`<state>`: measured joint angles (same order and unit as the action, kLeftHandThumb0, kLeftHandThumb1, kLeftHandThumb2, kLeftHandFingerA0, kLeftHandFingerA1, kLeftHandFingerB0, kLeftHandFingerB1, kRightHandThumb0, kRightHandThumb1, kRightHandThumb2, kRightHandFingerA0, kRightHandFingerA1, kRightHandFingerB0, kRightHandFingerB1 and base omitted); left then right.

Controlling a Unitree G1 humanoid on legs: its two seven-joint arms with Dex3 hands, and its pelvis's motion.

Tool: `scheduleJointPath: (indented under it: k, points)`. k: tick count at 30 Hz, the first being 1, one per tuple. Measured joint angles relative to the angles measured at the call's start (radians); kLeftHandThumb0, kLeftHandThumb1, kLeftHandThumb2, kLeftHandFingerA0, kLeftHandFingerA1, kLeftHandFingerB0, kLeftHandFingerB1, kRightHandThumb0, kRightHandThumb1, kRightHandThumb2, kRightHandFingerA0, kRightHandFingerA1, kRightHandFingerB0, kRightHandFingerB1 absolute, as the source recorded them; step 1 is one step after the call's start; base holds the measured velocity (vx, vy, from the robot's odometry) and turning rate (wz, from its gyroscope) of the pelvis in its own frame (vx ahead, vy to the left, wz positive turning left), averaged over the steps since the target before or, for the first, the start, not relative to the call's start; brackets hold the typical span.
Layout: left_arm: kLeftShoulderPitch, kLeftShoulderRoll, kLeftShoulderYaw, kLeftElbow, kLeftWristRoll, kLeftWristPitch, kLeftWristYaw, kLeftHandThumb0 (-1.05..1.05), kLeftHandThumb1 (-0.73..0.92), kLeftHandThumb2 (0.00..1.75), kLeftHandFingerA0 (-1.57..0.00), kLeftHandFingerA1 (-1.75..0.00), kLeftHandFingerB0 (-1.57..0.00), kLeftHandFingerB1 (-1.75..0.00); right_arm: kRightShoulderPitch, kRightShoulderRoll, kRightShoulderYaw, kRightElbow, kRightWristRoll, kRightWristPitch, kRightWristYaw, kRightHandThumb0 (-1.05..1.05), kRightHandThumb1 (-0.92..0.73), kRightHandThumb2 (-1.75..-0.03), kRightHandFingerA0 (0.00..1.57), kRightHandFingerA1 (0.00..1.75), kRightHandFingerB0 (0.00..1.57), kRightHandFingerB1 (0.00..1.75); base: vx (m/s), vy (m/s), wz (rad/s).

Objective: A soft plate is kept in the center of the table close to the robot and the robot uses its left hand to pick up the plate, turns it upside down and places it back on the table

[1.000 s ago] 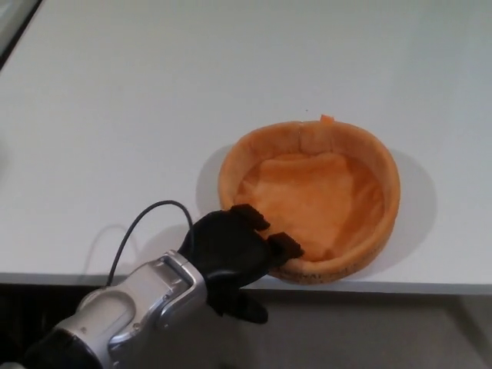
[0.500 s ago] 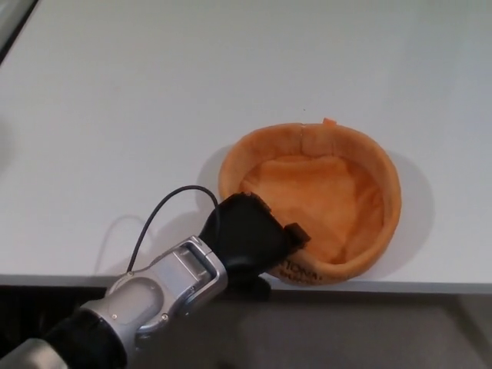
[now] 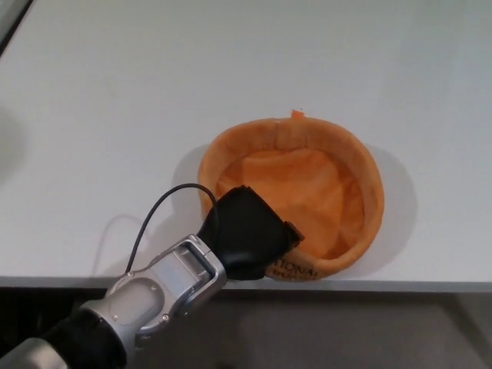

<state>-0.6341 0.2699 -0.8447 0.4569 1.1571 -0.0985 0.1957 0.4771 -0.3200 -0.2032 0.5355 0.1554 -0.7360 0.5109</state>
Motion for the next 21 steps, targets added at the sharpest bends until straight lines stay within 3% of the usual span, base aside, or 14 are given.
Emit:
scheduleJointPath:
  k: [13,14,17,18,19,21]
  points:
    - [0.041,-0.01,0.073,-0.044,-0.098,-0.04,-0.077,-0.37,0.42,0.84,-1.16,-1.37,-0.99,-1.25,0.0,-0.002,0.0,-0.011,-0.014,0.004,-0.003,-0.66,-0.86,-0.66,0.43,0.45,0.31,0.31,0.0,0.0,0.0]
    - [0.05,-0.018,0.084,-0.052,-0.114,-0.044,-0.088,-0.27,0.59,0.57,-0.85,-1.75,-0.77,-1.57,0.0,-0.002,0.0,-0.013,-0.014,0.006,-0.003,-0.66,-0.86,-0.66,0.44,0.45,0.31,0.31,0.0,0.0,0.0]
    - [0.075,-0.045,0.116,-0.082,-0.162,-0.048,-0.127,-0.23,0.59,0.56,-0.86,-1.75,-0.78,-1.63,-0.001,-0.002,0.0,-0.018,-0.013,0.008,-0.002,-0.65,-0.86,-0.66,0.43,0.45,0.3,0.3,0.0,0.0,0.0]
    - [0.085,-0.057,0.129,-0.096,-0.184,-0.048,-0.144,-0.23,0.59,0.56,-0.86,-1.75,-0.78,-1.63,-0.001,-0.002,0.0,-0.02,-0.013,0.01,-0.001,-0.65,-0.86,-0.66,0.43,0.45,0.3,0.3,0.0,0.0,0.0]
    - [0.094,-0.068,0.141,-0.108,-0.2,-0.048,-0.158,-0.18,0.55,0.58,-0.89,-1.75,-0.86,-1.4,-0.001,-0.002,0.0,-0.02,-0.013,0.01,-0.001,-0.66,-0.86,-0.66,0.43,0.45,0.31,0.3,0.0,0.0,0.0]
    - [0.11,-0.084,0.163,-0.128,-0.23,-0.048,-0.18,-0.17,0.55,0.58,-0.91,-1.72,-0.87,-1.38,-0.001,-0.001,0.0,-0.02,-0.013,0.01,-0.001,-0.66,-0.86,-0.66,0.43,0.45,0.31,0.31,0.0,0.0,0.0]
